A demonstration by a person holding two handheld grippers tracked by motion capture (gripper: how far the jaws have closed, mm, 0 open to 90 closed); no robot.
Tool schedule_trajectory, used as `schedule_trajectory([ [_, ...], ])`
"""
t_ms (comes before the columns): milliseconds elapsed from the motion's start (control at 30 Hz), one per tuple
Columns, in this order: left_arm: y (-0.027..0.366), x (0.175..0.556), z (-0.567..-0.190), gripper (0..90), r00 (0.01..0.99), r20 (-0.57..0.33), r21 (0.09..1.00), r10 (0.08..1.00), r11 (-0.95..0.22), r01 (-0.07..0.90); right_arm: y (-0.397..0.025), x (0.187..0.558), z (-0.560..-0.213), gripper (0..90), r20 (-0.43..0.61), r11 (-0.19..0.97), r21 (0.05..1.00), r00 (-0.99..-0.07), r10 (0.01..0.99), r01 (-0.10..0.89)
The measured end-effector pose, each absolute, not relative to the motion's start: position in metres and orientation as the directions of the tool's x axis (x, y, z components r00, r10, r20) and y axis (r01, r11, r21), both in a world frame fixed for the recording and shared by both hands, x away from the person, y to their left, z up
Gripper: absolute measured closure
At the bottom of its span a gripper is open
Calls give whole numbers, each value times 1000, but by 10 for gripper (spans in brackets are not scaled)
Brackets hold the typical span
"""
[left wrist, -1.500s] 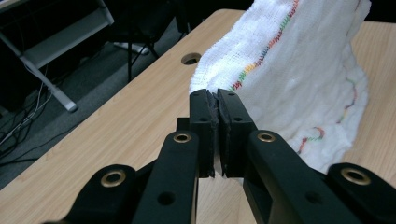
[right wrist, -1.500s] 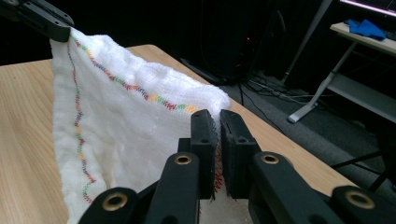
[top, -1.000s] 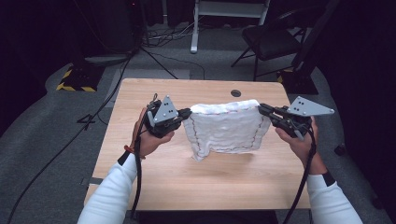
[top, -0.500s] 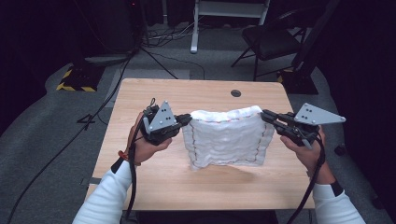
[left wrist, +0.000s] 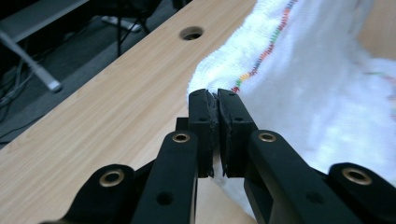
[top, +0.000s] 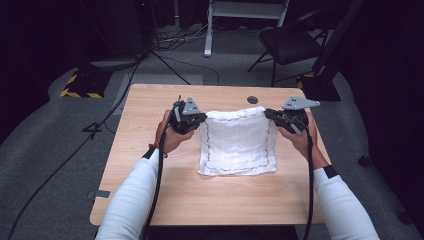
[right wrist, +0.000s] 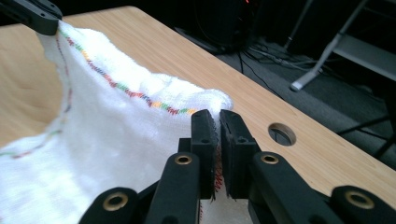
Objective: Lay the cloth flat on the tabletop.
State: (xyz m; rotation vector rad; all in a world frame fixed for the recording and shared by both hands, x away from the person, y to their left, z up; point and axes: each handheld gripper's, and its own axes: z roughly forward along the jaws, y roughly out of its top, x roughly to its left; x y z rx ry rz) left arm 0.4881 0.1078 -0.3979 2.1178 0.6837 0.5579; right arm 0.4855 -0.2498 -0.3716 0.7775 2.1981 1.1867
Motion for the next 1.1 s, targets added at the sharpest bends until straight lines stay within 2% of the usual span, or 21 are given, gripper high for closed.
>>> schedule_trajectory([
  [333, 92, 536, -431, 841, 665, 176, 767, 725, -525, 369, -230, 545, -408, 851, -170, 478, 809, -641, 749, 344],
  [600, 94, 556, -455, 805, 573, 186, 731, 798, -502, 463, -221, 571, -432, 832, -180, 487, 768, -590, 787, 415],
  [767, 88, 554, -461, 785, 589, 192, 710, 785, -526, 468, -221, 580, -445, 700, -179, 478, 747, -552, 815, 463],
  [833, 87, 552, -462, 763, 606, 174, 711, 776, -524, 468, -224, 580, -450, 680, -159, 470, 736, -551, 819, 487],
  [900, 86, 547, -462, 717, 629, 171, 704, 758, -540, 461, -228, 576, -452, 648, -158, 474, 737, -560, 814, 482],
  [1000, 88, 537, -463, 596, 659, 153, 709, 737, -546, 446, -238, 565, -451, 597, -141, 480, 736, -585, 798, 478],
  [1100, 90, 525, -463, 426, 665, 164, 703, 729, -559, 440, -246, 552, -449, 581, -135, 504, 726, -621, 772, 468],
])
